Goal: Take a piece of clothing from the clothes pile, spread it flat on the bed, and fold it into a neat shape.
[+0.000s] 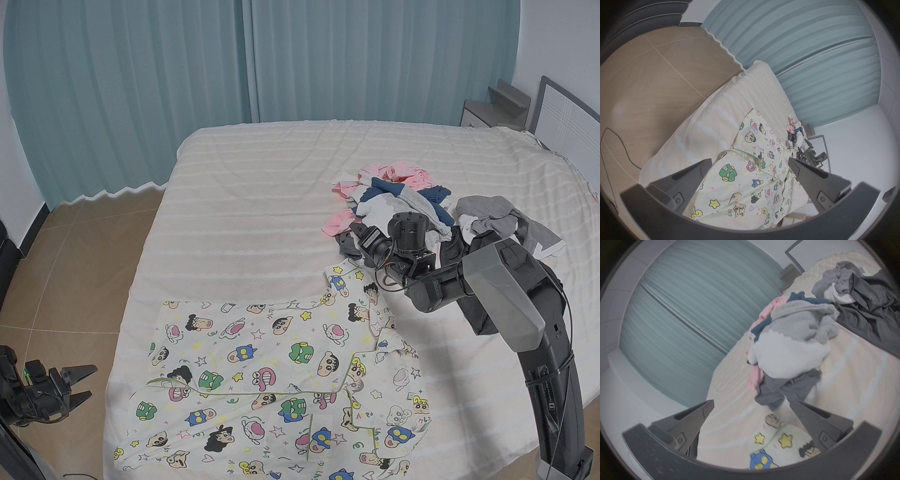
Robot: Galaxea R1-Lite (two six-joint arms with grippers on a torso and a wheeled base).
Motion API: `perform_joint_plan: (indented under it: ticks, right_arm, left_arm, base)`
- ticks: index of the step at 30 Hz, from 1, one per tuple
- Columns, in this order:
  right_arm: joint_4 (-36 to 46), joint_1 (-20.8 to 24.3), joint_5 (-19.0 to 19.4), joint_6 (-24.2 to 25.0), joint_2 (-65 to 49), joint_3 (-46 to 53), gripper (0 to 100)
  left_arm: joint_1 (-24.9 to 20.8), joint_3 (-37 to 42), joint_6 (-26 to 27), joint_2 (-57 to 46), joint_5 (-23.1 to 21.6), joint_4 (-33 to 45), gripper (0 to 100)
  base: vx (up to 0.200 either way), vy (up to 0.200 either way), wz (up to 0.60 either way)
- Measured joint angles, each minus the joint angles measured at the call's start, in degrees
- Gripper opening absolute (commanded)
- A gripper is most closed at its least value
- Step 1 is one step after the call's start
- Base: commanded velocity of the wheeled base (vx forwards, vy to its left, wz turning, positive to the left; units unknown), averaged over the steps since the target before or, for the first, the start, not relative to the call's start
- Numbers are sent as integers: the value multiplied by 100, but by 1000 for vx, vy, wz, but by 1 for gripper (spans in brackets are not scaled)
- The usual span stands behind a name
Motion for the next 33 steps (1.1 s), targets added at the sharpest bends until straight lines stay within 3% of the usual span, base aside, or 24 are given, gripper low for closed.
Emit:
perform_joint_plan:
  ticks: [4,16,26,33]
  right_arm:
    - [2,-39,38,-37,-171,642,100]
    - [-425,-155,244,-458,-1563,3813,100]
    - [-1626,-218,564,-929,-2806,6721,100]
    - [-2499,-251,756,-1140,-3021,7652,100]
  left_arm:
    - [0,0,0,1,0,0,100]
    - [-100,49,-9,1,-13,2,100]
    - [-297,129,-9,4,-22,5,100]
    - [-394,151,-5,41,-38,2,100]
  base:
    - [0,0,0]
    - [0,0,0]
    - [0,0,0]
    - [0,0,0]
